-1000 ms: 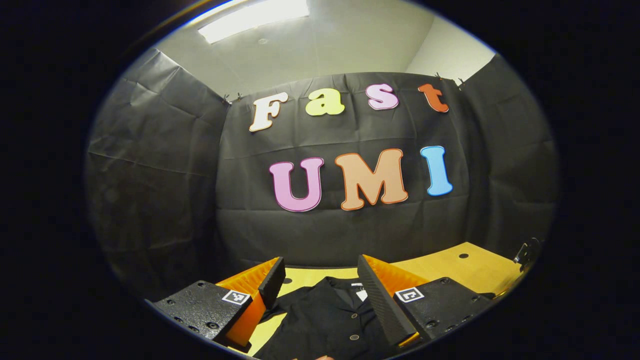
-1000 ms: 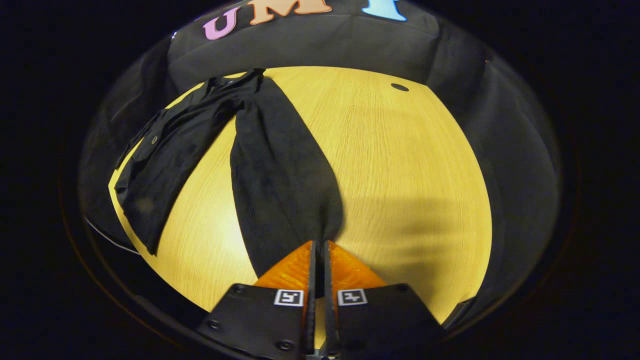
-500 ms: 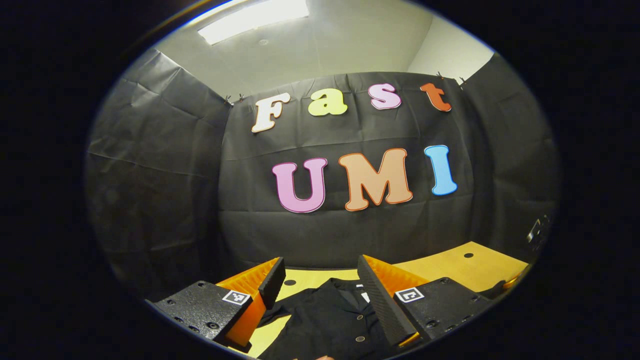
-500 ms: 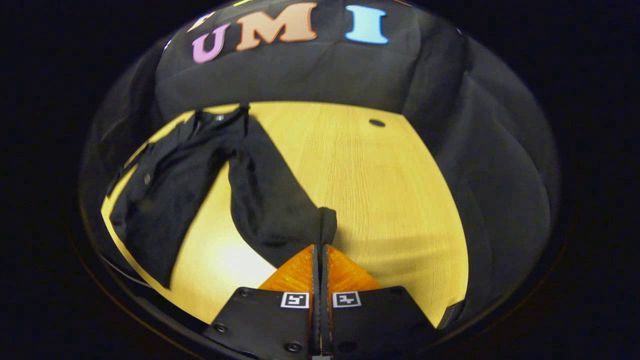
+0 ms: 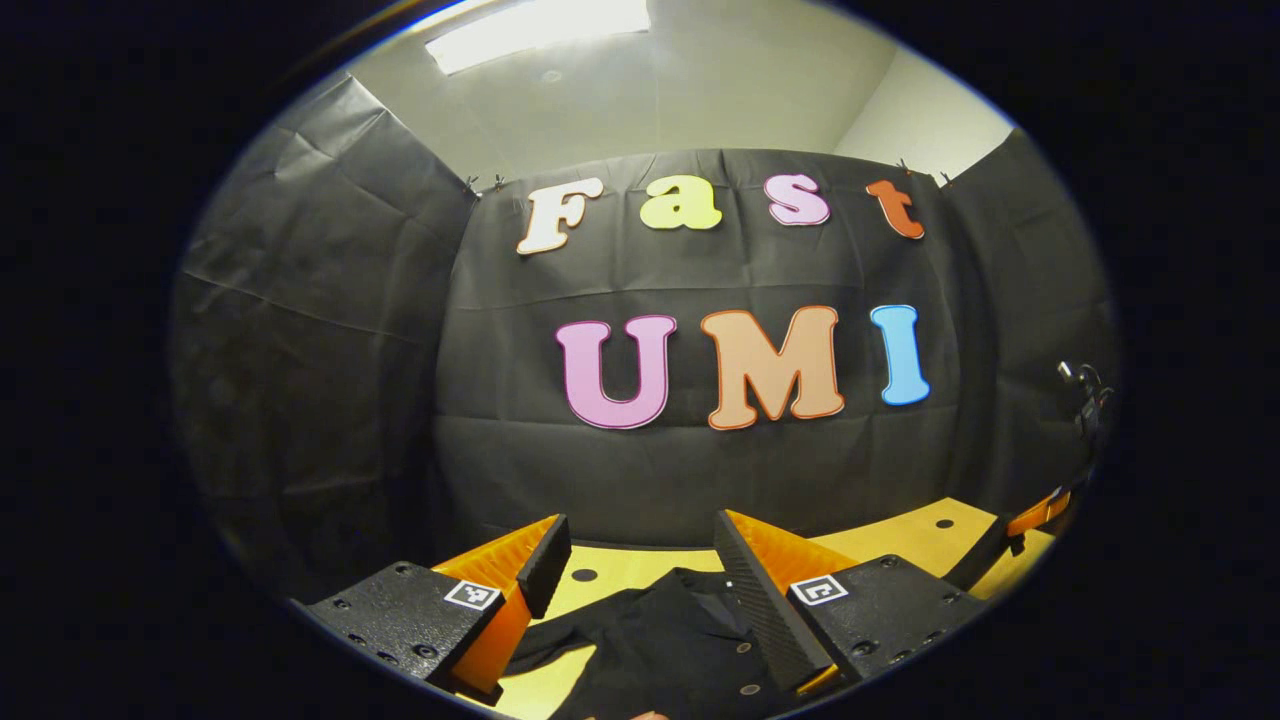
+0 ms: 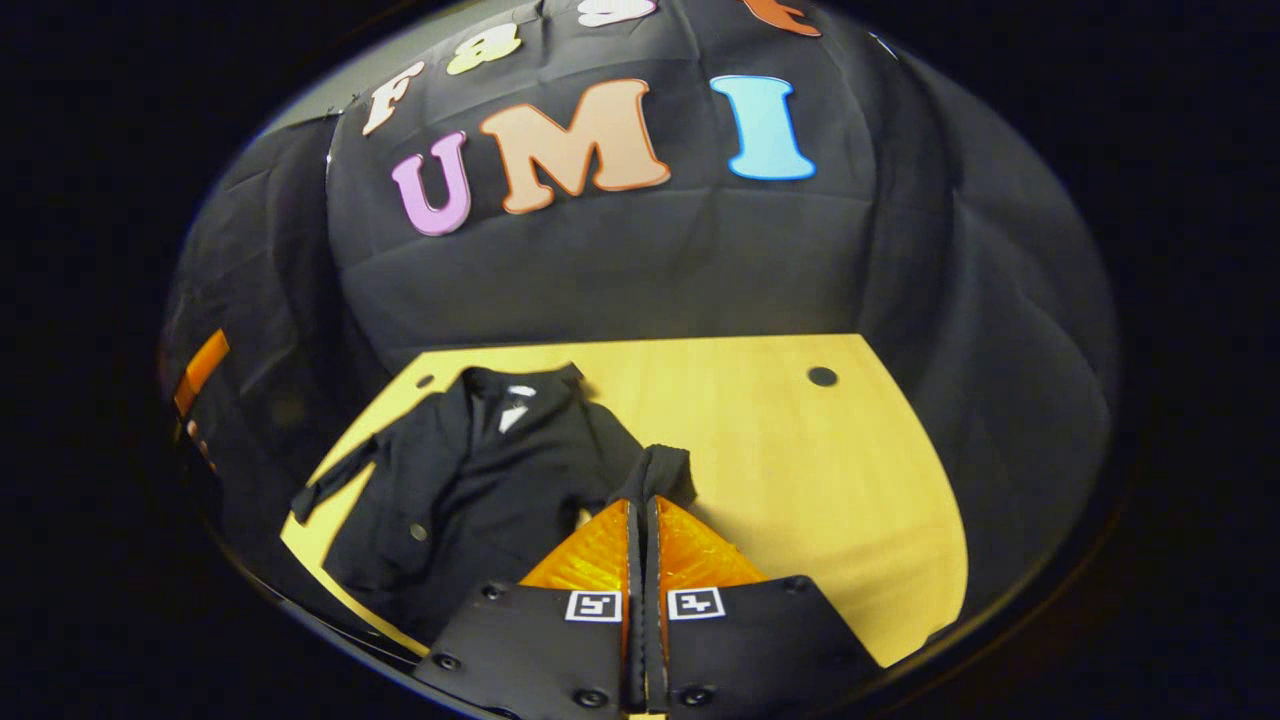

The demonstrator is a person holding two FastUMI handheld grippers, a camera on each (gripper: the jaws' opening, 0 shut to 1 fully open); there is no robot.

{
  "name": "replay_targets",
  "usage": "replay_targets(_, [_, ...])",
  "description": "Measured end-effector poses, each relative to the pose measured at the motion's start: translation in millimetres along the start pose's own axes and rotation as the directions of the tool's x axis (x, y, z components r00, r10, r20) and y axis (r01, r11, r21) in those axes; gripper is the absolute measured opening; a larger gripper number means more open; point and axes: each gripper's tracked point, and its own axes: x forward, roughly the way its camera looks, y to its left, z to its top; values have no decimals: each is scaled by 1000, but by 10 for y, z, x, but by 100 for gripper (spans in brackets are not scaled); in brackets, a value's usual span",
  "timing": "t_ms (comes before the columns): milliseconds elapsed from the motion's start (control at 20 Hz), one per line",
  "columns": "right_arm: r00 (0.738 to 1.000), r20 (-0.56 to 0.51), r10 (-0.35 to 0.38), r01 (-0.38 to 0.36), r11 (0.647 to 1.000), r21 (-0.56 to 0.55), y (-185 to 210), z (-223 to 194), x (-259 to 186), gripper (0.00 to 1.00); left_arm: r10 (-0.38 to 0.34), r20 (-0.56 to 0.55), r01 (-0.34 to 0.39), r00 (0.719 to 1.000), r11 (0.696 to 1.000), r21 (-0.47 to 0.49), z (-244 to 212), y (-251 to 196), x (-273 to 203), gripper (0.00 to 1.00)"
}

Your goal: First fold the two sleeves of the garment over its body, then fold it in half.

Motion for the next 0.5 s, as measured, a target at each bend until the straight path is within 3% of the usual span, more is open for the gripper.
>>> replay_targets(50, [1000, -9, 26, -26, 1000, -6, 180, 102, 61, 2, 8, 3, -8, 1000, 1000, -1, 9, 99, 2, 89])
replay_targets(200, [994, -41, 98, -100, 993, -59, 780, 315, 270, 3, 47, -2, -47, 999, 999, -8, -43, 404, 27, 93])
replay_targets(400, [989, -81, 128, -142, 969, -203, 1405, 484, 533, 3, 104, -23, -105, 994, 994, -16, -150, 832, -35, 89])
replay_targets(450, [985, -91, 148, -165, 961, -221, 1578, 527, 669, 7, 118, -26, -119, 993, 993, -18, -168, 931, -58, 89])
replay_targets(500, [982, -100, 161, -180, 955, -234, 1751, 555, 794, 2, 132, -29, -133, 991, 991, -20, -188, 1026, -67, 93])
